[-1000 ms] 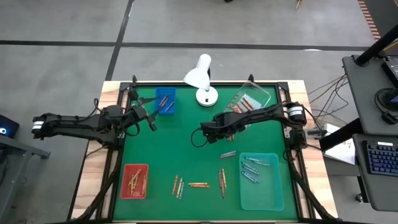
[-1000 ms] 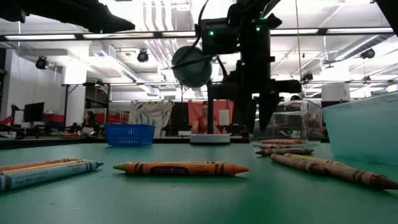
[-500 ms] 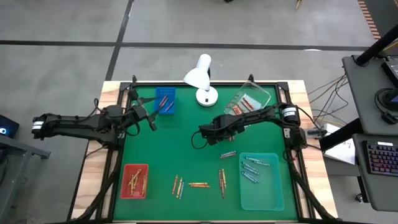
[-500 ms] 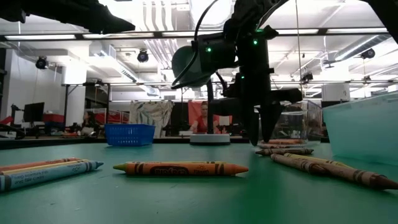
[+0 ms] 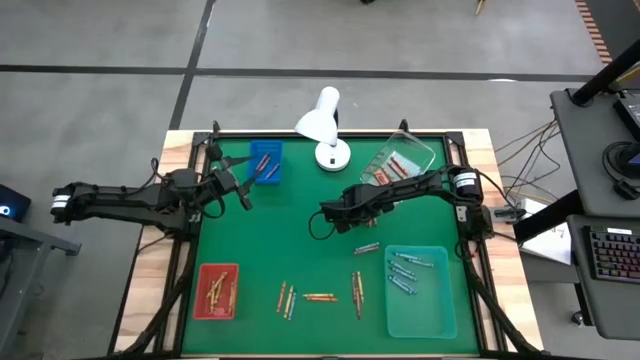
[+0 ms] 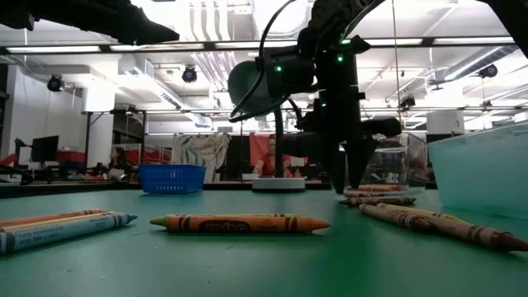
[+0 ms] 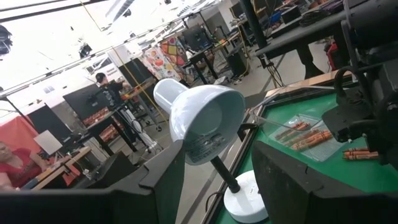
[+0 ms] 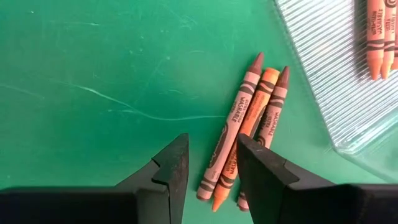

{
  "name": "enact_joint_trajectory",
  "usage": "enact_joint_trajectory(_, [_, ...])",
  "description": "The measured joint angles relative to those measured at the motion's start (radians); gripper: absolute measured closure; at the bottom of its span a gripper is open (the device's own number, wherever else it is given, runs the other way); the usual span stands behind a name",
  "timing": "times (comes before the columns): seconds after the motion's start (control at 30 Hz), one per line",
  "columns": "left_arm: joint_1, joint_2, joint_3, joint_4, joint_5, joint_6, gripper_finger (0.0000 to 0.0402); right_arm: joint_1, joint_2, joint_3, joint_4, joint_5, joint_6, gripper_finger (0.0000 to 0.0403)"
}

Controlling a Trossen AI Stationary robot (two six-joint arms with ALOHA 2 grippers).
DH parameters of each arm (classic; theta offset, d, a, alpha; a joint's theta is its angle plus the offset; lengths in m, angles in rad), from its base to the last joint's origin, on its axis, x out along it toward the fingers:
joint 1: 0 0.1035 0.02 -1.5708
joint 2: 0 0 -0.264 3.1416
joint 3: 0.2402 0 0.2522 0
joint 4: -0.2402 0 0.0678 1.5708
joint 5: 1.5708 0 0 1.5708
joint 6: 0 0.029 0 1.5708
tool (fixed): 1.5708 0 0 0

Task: Sort crayons
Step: Put the brown crayon into the blue bin

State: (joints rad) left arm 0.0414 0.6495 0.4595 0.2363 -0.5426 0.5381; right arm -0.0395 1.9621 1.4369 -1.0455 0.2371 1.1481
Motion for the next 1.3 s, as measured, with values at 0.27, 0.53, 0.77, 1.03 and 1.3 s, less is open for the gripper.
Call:
enact_joint_trajectory(0.27, [0.000,0.000,0.000,0.000,0.000,0.000,0.0232,0.000,0.000,-0.015,0.003,0.003,-0.010,0.0280])
enact_joint_trajectory(0.53, [0.000,0.000,0.000,0.000,0.000,0.000,0.0232,0.000,0.000,-0.016,0.011,-0.008,-0.024,0.0284])
enact_joint_trajectory(0.77, [0.000,0.000,0.000,0.000,0.000,0.000,0.0232,0.001,-0.002,0.018,0.011,-0.013,-0.045,0.0323])
enact_joint_trajectory(1.03, [0.000,0.000,0.000,0.000,0.000,0.001,0.0232,0.004,-0.003,0.064,-0.029,-0.003,-0.122,0.0372])
enact_joint_trajectory(1.3, [0.000,0.000,0.000,-0.007,0.028,-0.006,0.0233,0.043,-0.003,0.058,-0.057,0.023,-0.309,0.0394])
